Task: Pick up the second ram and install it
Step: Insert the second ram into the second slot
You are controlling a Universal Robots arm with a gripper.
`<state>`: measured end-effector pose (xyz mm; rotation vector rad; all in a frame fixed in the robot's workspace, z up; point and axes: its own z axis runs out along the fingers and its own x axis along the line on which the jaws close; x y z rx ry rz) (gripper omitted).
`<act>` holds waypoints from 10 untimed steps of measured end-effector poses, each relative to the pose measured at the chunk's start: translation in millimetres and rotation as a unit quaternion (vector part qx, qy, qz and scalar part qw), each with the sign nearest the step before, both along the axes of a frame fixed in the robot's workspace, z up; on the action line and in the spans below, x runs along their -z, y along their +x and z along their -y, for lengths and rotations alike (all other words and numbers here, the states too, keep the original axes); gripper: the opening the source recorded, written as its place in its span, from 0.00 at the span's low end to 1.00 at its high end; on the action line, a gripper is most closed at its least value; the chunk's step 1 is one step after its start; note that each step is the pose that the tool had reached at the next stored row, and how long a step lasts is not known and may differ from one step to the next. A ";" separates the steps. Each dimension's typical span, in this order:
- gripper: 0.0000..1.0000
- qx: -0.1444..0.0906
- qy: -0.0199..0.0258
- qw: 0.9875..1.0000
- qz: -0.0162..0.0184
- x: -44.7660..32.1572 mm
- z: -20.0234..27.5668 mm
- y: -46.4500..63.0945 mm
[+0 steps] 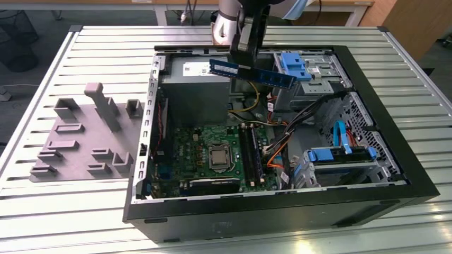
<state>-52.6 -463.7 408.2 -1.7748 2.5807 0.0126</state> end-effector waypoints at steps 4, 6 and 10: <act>0.14 0.015 -0.001 1.000 0.000 0.4 0.0 0.0; 0.14 0.021 -0.001 1.000 0.000 0.5 0.0 0.0; 0.14 0.037 -0.002 0.999 0.000 1.0 0.0 0.0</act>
